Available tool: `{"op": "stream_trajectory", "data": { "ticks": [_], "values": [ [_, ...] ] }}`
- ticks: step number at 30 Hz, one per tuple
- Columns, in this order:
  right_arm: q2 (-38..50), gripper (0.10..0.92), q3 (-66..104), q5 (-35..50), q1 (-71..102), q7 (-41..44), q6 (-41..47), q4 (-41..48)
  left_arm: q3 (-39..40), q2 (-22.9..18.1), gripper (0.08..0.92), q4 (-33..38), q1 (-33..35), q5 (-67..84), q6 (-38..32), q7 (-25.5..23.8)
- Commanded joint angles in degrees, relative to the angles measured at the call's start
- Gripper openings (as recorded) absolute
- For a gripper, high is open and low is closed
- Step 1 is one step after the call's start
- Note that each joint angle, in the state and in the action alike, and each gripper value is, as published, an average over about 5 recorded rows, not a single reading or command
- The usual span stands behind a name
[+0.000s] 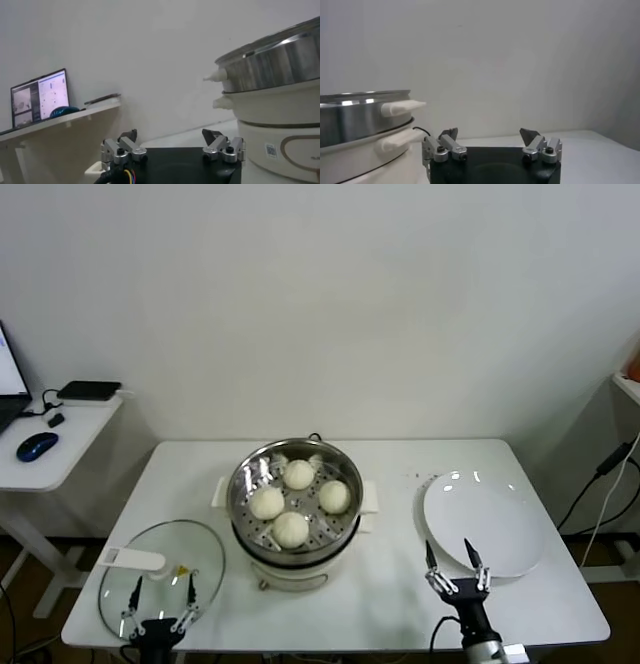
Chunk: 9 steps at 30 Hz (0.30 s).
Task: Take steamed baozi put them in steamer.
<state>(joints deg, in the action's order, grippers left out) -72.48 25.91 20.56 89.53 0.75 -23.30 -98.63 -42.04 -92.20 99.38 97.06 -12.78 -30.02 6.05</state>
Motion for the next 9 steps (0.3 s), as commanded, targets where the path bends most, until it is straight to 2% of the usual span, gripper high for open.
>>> {"op": "stream_trajectory", "data": {
  "ticks": [1,9],
  "values": [
    [-1.4,0.823,0.2,-0.8,0.7,0.1,-0.3,-0.2,-0.1,-2.5,0.823,0.1,0.1,0.0,0.0,0.0],
    [-1.3,0.823,0.1,-0.9,0.8,0.1,0.1,-0.8,-0.2,-2.5,0.823,0.2,0.1,0.1,-0.1,0.0]
  ]
}}
